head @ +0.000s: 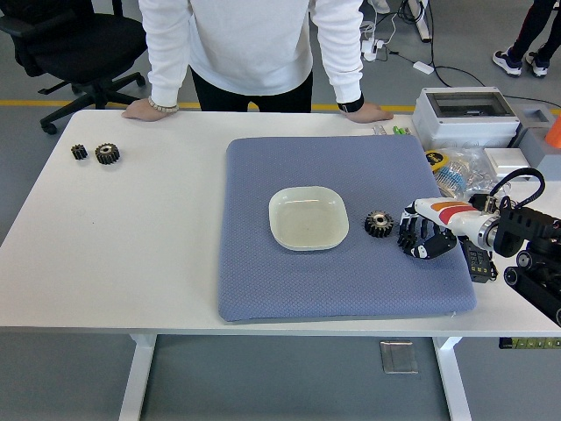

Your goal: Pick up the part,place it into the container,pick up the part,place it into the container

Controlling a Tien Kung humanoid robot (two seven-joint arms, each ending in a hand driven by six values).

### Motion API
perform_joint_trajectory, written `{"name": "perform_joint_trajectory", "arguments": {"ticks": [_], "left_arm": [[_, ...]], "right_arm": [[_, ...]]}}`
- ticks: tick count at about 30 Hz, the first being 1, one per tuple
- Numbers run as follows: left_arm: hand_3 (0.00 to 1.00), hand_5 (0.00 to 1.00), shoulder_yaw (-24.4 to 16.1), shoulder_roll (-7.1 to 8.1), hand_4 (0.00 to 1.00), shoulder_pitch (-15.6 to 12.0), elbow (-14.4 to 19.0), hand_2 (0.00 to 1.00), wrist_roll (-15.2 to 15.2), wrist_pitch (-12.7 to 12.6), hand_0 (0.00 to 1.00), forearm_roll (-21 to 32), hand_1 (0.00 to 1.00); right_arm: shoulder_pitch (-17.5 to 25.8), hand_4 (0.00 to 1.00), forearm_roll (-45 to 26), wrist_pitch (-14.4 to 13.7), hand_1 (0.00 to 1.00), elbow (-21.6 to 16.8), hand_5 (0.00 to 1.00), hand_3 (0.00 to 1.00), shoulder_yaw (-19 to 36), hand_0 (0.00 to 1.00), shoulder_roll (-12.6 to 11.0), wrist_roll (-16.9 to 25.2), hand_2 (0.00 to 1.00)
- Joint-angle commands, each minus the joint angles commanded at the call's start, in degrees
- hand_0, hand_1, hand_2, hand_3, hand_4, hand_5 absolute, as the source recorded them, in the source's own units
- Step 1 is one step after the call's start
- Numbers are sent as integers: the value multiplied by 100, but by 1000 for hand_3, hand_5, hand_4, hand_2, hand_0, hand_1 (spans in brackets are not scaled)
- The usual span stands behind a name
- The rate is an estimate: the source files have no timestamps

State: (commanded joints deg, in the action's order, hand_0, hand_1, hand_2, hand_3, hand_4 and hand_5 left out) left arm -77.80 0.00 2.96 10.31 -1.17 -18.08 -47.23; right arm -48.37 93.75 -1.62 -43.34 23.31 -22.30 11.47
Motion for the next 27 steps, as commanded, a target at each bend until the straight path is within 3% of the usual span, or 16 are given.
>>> {"name": "perform_joint_trajectory", "arguments": {"ticks": [15, 21, 27], "left_arm": [[651, 640, -23, 9, 746, -34, 0, 762, 3, 10, 682, -24, 663], [651, 640, -14, 27, 746, -15, 0, 762, 13, 10, 682, -9, 663], [651, 640, -28, 39, 746, -4, 0, 761, 17, 1, 682, -13, 658]], "right_arm": [[-203, 760, 73, 10, 398, -521, 81, 493, 317, 223, -97, -42, 474], [-485, 760, 96, 0, 398, -670, 81, 493, 341, 223, -3, -77, 474], [-712, 752, 70, -13, 398, -854, 82, 494, 320, 224, 235, -106, 475]]}}
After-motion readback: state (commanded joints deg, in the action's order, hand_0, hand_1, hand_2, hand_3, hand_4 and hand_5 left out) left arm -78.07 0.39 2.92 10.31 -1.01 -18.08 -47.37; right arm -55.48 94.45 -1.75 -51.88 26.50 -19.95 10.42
